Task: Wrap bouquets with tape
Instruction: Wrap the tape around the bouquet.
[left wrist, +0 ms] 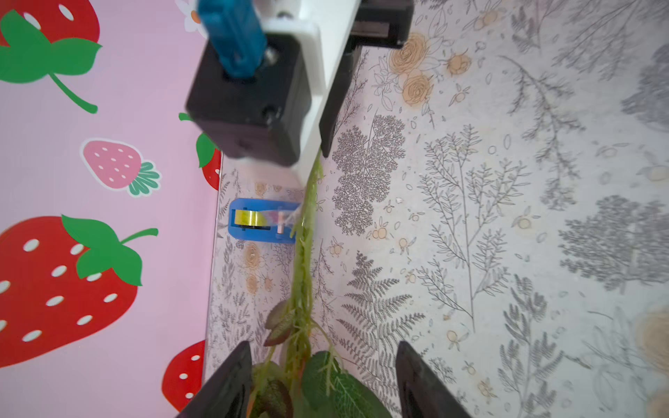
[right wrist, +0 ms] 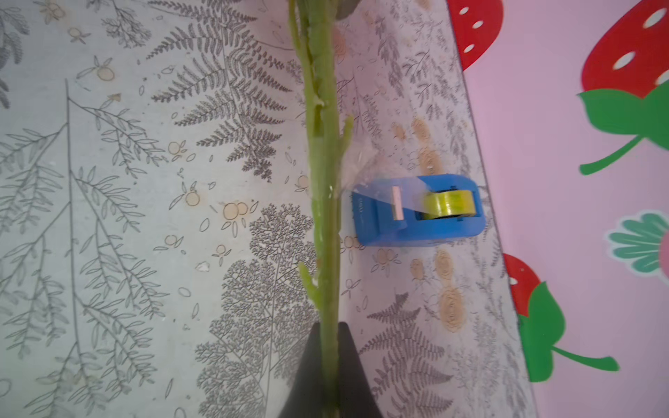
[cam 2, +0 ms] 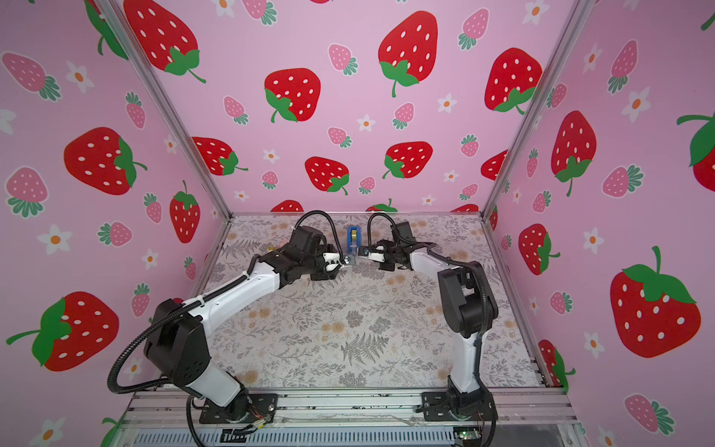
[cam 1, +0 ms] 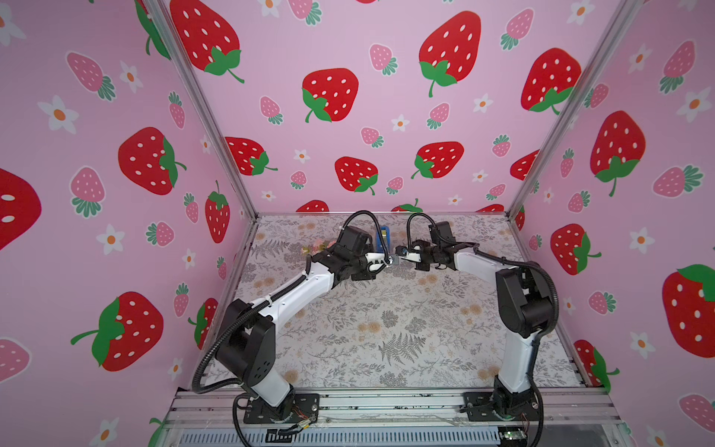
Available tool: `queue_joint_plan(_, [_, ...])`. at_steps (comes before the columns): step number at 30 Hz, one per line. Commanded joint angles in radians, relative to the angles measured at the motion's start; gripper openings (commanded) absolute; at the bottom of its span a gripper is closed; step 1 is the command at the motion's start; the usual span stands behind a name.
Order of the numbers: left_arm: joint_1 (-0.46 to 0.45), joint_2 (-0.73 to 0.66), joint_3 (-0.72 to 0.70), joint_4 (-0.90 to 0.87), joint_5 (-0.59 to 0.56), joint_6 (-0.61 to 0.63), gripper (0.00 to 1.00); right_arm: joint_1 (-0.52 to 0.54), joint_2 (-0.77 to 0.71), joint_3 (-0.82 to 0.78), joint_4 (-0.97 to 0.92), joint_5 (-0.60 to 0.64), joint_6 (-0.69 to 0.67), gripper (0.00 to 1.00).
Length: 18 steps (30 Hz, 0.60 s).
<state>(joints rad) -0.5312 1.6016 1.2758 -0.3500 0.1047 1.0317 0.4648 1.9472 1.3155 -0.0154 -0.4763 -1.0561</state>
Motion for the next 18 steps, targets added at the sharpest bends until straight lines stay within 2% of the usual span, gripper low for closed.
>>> queue_joint_plan(1, [0.04,0.008,0.079,-0.169,0.134,-0.077,0.65,0.027,-0.05,-0.061,0.21,-0.004,-0.065,0.0])
queue_joint_plan(6, [0.07,0.089,0.214,-0.265,0.169,-0.103,0.65,0.041,-0.098,-0.219,0.5,-0.027,-0.083,0.0])
queue_joint_plan(11, [0.071,0.218,0.408,-0.443,0.228,-0.102,0.65,0.054,-0.124,-0.329,0.667,0.004,-0.147,0.0])
queue_joint_plan(14, [0.067,0.311,0.533,-0.551,0.235,-0.097,0.65,0.057,-0.132,-0.355,0.717,0.02,-0.15,0.0])
queue_joint_plan(18, [0.056,0.367,0.578,-0.544,0.209,-0.089,0.64,0.064,-0.138,-0.359,0.731,0.016,-0.165,0.0])
